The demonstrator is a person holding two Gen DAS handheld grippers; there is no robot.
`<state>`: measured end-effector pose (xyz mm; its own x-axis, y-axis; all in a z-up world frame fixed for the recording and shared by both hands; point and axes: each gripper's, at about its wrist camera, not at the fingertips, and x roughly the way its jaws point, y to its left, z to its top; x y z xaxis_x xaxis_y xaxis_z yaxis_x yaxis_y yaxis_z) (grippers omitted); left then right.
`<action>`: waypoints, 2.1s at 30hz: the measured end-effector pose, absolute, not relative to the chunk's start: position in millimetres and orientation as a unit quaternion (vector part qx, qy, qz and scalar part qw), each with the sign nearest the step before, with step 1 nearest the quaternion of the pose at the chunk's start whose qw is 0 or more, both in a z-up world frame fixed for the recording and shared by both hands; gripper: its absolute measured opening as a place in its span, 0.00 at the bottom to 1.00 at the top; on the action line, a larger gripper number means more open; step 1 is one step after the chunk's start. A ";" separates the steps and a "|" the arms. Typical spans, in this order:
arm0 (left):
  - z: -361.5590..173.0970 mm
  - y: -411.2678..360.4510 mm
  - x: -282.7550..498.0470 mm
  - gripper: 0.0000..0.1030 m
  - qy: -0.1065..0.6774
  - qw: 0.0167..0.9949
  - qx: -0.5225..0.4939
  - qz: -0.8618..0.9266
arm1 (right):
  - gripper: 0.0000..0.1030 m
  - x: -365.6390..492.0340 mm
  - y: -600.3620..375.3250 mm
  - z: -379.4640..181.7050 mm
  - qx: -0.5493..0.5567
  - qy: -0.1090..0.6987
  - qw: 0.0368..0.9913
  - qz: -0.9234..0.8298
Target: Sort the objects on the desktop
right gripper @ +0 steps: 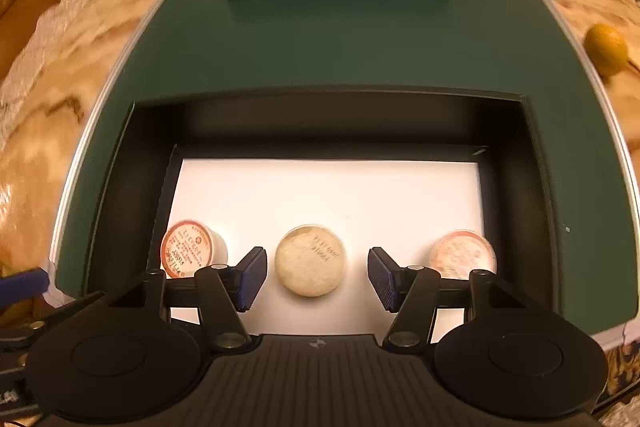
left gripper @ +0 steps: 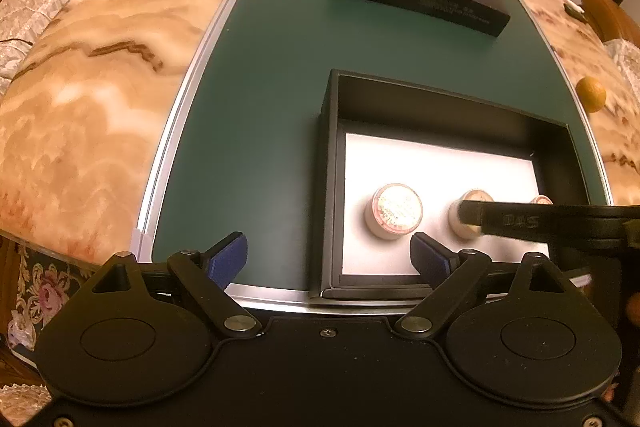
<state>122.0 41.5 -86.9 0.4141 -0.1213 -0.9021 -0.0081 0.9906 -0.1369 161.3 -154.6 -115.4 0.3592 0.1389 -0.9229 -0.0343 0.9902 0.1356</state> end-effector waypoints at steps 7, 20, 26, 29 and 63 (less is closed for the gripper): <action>-75.0 27.5 119.3 0.96 0.536 0.841 -0.051 -0.041 | 0.69 132.5 -177.9 -78.2 0.071 0.527 0.846 0.025; -71.1 0.0 90.7 0.99 0.545 0.836 -0.022 -0.061 | 0.72 60.1 -195.7 -56.2 0.063 0.523 0.850 -0.006; -63.9 -2.2 73.5 0.99 0.539 0.840 -0.013 -0.056 | 0.74 41.9 -193.6 -51.6 0.056 0.517 0.854 -0.002; -59.5 -1.9 66.9 0.99 0.535 0.843 -0.012 -0.054 | 0.74 35.2 -193.2 -48.2 0.056 0.513 0.857 0.000; -62.0 2.8 55.9 0.99 0.545 0.837 -0.001 -0.043 | 0.80 20.7 -180.2 -44.9 0.023 0.508 0.861 0.001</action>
<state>55.9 2.8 -62.0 0.4014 -0.0738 -0.9129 0.0715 0.9962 -0.0491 20.7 -180.2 -44.9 0.4831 0.0241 -0.8752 0.0223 0.9990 0.0398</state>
